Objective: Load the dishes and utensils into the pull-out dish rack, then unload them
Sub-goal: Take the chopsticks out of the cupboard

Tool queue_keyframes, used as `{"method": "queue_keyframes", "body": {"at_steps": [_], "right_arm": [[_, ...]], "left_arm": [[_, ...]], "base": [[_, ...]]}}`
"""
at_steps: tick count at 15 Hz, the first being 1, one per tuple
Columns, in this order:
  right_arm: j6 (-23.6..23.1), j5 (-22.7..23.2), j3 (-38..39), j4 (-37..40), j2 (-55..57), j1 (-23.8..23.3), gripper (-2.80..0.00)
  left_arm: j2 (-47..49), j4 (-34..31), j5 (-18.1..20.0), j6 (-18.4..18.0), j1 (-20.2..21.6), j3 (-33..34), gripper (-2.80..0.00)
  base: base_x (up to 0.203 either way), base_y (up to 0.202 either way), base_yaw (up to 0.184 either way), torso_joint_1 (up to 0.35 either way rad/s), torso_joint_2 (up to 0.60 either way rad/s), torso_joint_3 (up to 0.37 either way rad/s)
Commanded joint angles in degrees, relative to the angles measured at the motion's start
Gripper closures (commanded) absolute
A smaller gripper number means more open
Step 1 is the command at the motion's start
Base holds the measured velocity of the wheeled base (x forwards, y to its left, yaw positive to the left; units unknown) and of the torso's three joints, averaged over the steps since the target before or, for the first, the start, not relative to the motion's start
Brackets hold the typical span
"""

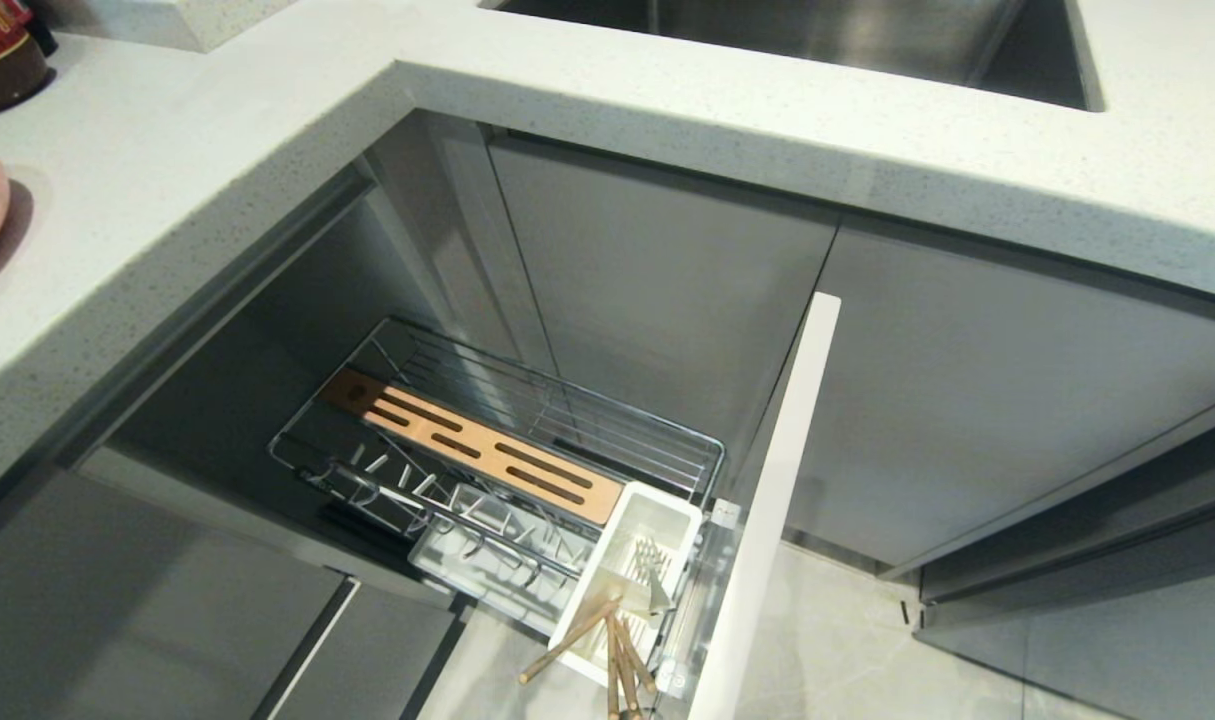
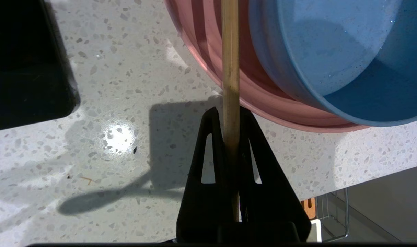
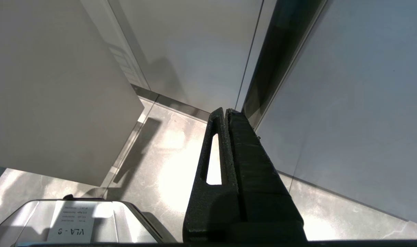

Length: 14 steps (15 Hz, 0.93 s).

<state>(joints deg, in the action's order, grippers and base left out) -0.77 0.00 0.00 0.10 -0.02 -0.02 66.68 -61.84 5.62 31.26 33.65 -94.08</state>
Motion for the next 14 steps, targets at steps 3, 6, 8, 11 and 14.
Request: {"method": "queue_keyframes", "body": {"at_steps": [3, 6, 8, 11, 14], "right_arm": [[-0.02, -0.06, 0.00, -0.01, 0.02, -0.02, 0.00], [-0.02, 0.00, 0.00, -0.01, 0.02, -0.03, 0.00], [-0.02, 0.00, 0.00, -0.01, 0.02, 0.02, 0.00], [-0.02, -0.08, 0.00, -0.02, 0.02, -0.06, 0.00], [-0.02, -0.05, 0.00, -0.02, 0.02, -0.02, 0.00]], "left_arm": [[0.69, 0.12, 0.09, 0.21, -0.05, -0.17, 0.00], [0.74, 1.64, 0.09, 0.21, -0.06, 0.30, 0.00], [0.74, 1.64, 0.09, 0.21, -0.07, 0.48, 0.00], [0.65, 1.64, 0.09, 0.21, -0.03, 0.30, -2.80], [0.27, 1.64, 0.01, 0.21, 0.02, -0.11, -2.80]], "base": [[0.000, 0.000, 0.000, 0.000, 0.00, 0.000], [0.000, 0.000, 0.000, 0.000, 0.00, 0.000], [0.000, 0.000, 0.000, 0.000, 0.00, 0.000], [0.000, 0.000, 0.000, 0.000, 0.00, 0.000], [0.000, 0.000, 0.000, 0.000, 0.00, 0.000]]}}
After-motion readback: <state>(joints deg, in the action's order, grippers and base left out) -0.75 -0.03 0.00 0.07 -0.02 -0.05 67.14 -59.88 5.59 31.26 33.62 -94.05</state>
